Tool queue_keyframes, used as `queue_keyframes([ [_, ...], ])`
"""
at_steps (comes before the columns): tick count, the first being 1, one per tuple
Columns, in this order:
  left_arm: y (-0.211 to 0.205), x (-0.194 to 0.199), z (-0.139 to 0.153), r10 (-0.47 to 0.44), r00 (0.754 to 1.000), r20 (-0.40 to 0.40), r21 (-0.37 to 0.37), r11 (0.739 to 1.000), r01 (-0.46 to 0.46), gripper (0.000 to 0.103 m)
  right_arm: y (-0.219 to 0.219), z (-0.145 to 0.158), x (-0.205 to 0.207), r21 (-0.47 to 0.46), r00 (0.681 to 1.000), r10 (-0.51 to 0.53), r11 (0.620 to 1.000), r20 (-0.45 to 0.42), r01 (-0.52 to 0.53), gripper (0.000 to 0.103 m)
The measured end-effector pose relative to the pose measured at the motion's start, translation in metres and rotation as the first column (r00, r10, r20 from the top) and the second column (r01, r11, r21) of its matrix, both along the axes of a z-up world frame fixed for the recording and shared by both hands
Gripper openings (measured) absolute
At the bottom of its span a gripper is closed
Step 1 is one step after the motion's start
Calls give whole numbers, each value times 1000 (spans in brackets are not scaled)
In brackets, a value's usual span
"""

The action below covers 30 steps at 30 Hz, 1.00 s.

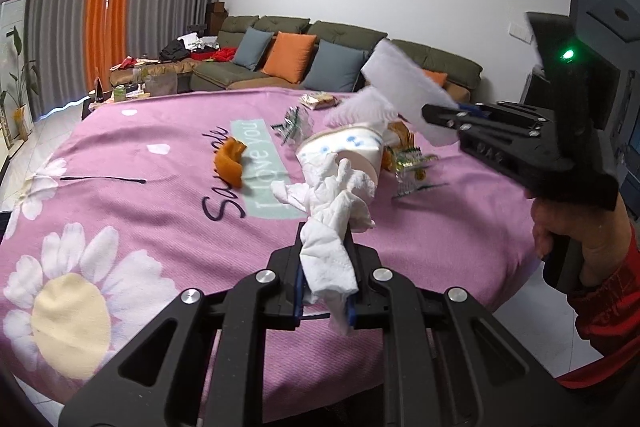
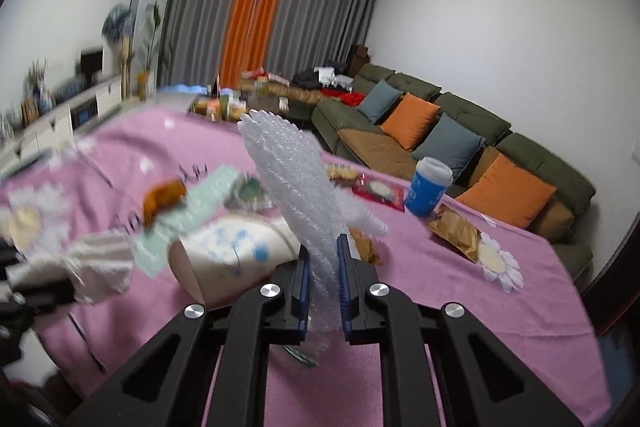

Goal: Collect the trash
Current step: 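Carry the tissue and foam net over to the blue bin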

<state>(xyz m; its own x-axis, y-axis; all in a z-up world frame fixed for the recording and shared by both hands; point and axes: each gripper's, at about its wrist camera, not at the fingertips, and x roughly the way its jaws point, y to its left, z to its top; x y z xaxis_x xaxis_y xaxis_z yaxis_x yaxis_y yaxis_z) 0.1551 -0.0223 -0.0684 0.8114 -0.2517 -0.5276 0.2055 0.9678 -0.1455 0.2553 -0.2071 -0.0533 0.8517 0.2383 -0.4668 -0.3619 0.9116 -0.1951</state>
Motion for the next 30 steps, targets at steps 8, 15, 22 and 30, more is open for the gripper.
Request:
queue_keyframes([
  [8, 19, -13, 18, 48, 997, 57, -23, 999, -46, 15, -17, 34, -6, 268, 997, 63, 962, -36, -51, 10],
  [15, 46, -37, 44, 130, 982, 134, -29, 991, -127, 15, 7, 51, -26, 370, 984, 179, 915, -23, -158, 10],
  [22, 84, -73, 67, 234, 951, 204, -23, 972, -235, 15, 48, 53, -53, 398, 955, 296, 878, -15, -266, 10],
  [30, 119, -116, 84, 349, 901, 259, -24, 934, -355, 15, 85, 52, -83, 402, 911, 413, 836, -12, -374, 10],
])
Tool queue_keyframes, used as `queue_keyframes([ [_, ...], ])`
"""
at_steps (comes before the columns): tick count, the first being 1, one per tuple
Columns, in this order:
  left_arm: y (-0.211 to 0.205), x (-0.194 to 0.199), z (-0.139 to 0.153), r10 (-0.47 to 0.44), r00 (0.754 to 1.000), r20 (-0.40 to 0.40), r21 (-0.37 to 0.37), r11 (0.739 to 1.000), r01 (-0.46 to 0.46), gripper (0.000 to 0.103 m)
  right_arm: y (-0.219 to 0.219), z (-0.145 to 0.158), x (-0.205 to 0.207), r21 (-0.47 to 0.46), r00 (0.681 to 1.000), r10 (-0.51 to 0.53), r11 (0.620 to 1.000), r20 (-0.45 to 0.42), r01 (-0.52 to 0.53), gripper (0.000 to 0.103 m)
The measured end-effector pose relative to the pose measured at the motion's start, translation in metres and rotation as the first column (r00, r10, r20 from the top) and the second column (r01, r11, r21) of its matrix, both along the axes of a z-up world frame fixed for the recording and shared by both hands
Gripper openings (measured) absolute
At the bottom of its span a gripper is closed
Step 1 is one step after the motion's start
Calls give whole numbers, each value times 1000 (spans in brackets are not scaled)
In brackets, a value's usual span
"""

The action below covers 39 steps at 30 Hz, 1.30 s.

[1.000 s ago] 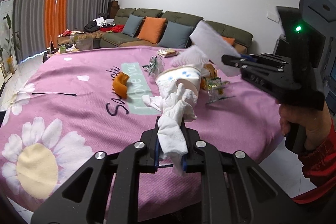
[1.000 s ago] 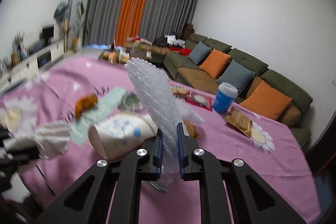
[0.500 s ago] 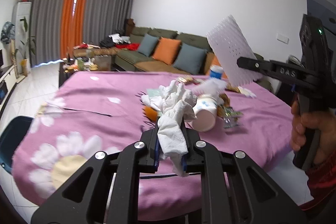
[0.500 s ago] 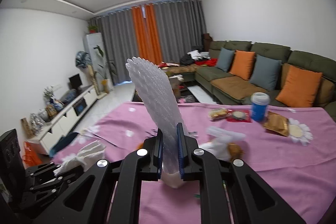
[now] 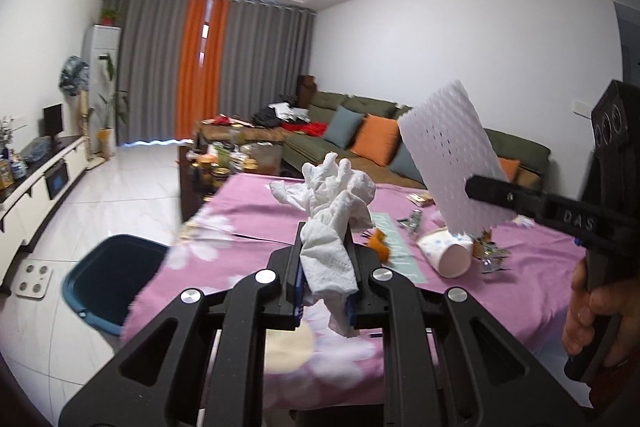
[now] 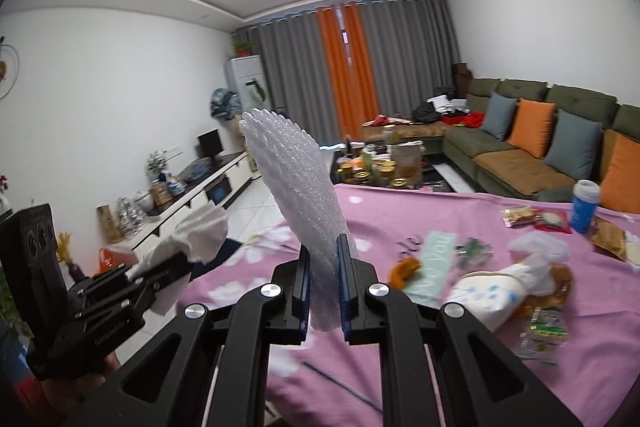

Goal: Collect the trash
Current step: 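Carry the tissue and foam net over to the blue bin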

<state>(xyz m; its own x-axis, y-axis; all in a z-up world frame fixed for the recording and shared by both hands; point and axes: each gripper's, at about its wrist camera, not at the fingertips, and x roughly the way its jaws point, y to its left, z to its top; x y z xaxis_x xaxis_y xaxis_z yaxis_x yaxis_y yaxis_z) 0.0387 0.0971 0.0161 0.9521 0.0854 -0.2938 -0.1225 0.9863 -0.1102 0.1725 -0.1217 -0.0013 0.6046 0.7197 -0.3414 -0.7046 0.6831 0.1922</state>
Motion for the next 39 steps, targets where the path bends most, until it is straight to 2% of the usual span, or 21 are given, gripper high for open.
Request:
queue_keyframes([
  [15, 32, -76, 27, 161, 984, 80, 34, 986, -165, 15, 49, 8, -48, 10, 986, 162, 987, 29, -162, 10],
  [23, 57, -101, 37, 257, 961, 102, 38, 964, -262, 15, 86, 14, -43, 7, 970, 243, 970, 12, -244, 11],
  [32, 100, -100, 32, 360, 931, 53, 31, 932, -362, 15, 147, 9, -15, -20, 945, 322, 946, -49, -323, 11],
  [39, 133, -74, 19, 400, 917, -12, 19, 917, -399, 15, 202, -6, 10, -40, 916, 376, 922, -140, -385, 12],
])
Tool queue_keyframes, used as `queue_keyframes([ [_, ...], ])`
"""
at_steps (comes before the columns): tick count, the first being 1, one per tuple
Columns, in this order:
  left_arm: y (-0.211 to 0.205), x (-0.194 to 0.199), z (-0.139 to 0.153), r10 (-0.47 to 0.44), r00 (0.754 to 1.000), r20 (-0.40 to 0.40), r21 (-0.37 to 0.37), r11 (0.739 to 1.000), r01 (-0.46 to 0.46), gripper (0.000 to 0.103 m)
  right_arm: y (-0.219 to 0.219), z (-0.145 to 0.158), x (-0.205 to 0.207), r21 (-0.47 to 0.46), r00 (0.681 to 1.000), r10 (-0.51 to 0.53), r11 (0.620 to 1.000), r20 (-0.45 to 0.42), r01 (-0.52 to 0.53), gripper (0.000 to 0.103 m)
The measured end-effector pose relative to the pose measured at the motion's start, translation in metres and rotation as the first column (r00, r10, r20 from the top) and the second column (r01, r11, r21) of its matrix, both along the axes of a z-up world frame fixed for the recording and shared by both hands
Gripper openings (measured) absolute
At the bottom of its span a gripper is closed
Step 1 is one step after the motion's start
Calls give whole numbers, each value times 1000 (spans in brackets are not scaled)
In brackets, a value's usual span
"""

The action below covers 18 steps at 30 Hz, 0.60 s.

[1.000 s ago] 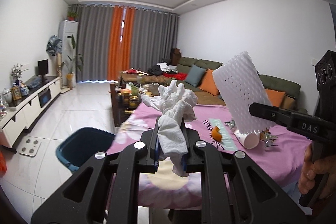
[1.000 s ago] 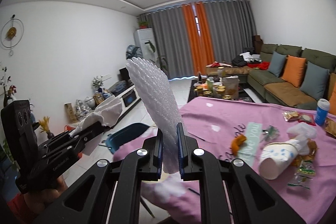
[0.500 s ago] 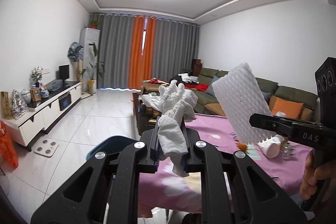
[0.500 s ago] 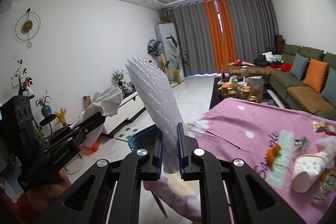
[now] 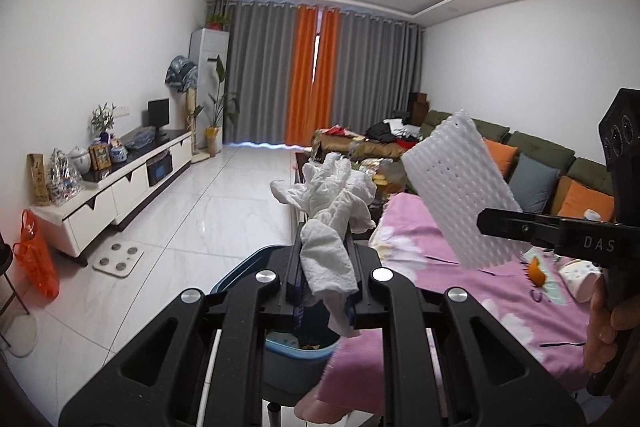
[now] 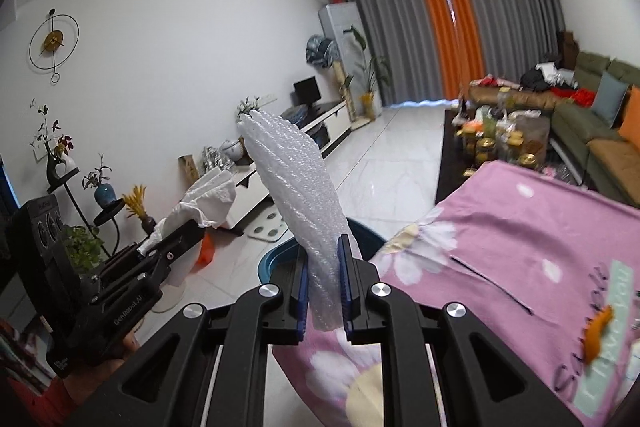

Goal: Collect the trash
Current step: 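Carry the tissue and foam net over to the blue bin, then open both tools above the blue bin to drop tissue and foam net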

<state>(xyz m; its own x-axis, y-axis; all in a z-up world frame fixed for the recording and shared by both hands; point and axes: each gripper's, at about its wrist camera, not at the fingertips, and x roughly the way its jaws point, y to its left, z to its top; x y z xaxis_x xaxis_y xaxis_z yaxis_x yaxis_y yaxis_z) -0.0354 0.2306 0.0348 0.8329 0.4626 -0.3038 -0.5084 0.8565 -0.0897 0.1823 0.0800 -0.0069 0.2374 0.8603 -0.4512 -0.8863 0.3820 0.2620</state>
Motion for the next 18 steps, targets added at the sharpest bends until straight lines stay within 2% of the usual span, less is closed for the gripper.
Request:
queue_keyframes([
  [8, 37, 53, -26, 25, 998, -60, -72, 997, -29, 15, 51, -20, 27, -50, 996, 42, 998, -84, -46, 12],
  [18, 90, 104, -75, 38, 989, -142, -181, 981, -64, 15, 117, -53, 61, -139, 977, 58, 986, -206, -88, 13],
])
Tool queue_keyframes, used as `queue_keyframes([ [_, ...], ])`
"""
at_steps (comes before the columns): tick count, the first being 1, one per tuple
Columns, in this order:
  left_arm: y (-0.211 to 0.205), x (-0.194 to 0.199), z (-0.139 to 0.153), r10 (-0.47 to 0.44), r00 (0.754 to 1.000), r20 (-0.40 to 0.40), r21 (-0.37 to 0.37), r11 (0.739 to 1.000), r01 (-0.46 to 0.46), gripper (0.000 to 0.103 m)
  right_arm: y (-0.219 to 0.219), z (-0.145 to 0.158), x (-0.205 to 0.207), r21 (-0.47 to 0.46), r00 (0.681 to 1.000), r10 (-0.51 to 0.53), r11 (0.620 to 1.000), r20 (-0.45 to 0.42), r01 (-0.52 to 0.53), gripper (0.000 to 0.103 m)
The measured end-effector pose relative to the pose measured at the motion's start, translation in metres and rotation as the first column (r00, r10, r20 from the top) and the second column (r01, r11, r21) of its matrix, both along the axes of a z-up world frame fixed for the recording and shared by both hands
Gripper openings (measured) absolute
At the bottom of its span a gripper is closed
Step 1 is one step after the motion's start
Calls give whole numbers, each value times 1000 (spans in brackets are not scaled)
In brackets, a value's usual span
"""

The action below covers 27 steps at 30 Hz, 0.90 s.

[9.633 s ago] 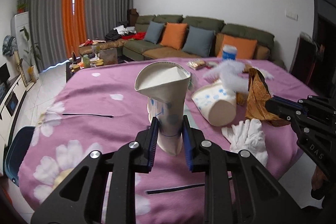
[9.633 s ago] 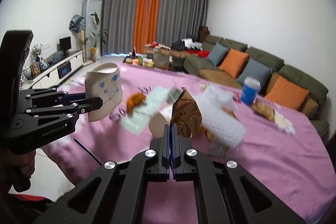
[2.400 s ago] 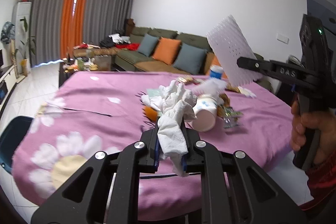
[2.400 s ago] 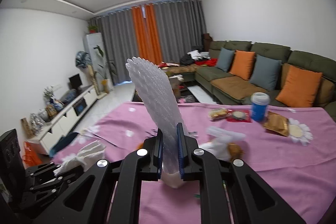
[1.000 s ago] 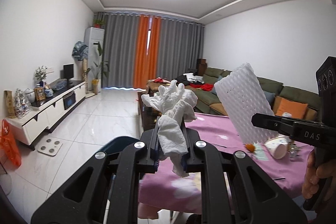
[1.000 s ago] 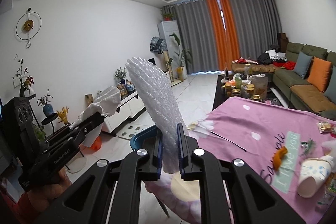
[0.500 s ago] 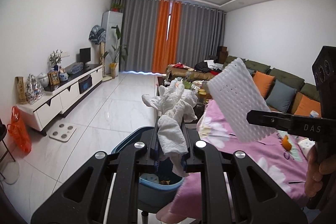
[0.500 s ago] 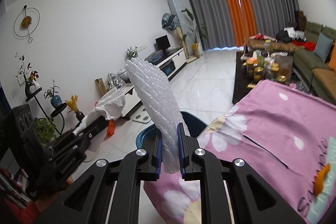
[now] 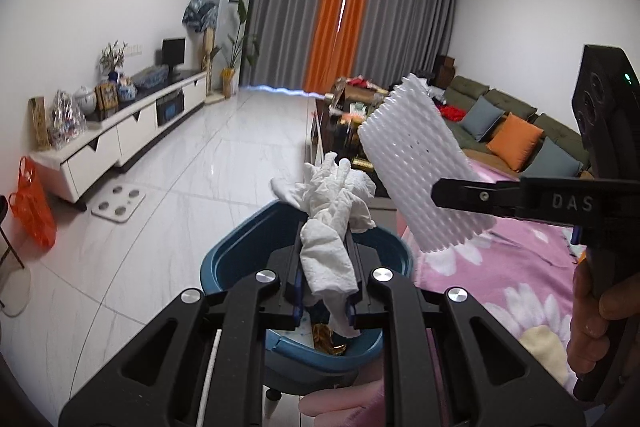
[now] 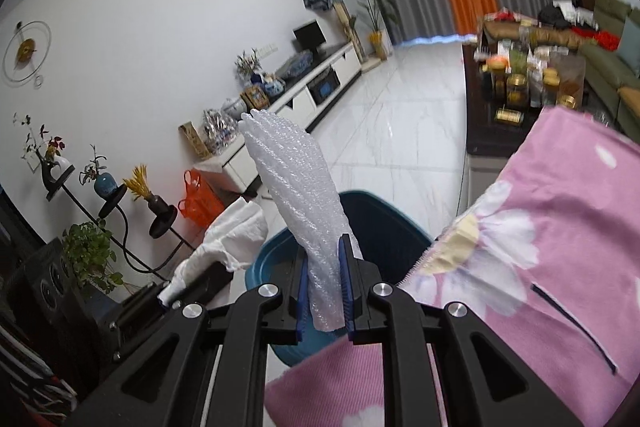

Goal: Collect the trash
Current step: 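Open both tools above the blue bin to drop tissue and foam net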

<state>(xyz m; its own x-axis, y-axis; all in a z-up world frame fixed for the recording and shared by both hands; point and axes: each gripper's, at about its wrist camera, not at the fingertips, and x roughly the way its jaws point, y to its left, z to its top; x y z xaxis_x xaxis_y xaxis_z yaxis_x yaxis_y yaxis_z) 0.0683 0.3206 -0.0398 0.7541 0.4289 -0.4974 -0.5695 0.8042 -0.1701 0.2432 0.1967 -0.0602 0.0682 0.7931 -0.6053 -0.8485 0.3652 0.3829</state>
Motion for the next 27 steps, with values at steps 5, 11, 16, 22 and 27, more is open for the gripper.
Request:
queue_keyframes([
  [5, 21, 23, -30, 18, 999, -46, -51, 998, -21, 15, 24, -17, 7, -62, 1000, 0, 998, -25, -2, 13],
  [11, 47, 57, -66, 34, 995, -98, -94, 995, -43, 15, 46, -38, 13, -140, 999, -5, 990, -37, 0, 14],
  [16, 67, 80, -91, 37, 989, -144, -117, 992, -54, 15, 59, -46, 13, -197, 1000, -7, 980, -24, 3, 15],
  [22, 83, 96, -117, 38, 984, -175, -144, 988, -64, 18, 71, -54, 17, -243, 1000, 9, 970, -26, -15, 16],
  [27, 93, 105, -124, 47, 981, -189, -143, 987, -75, 21, 73, -54, 18, -249, 1000, 8, 968, -25, -14, 20],
])
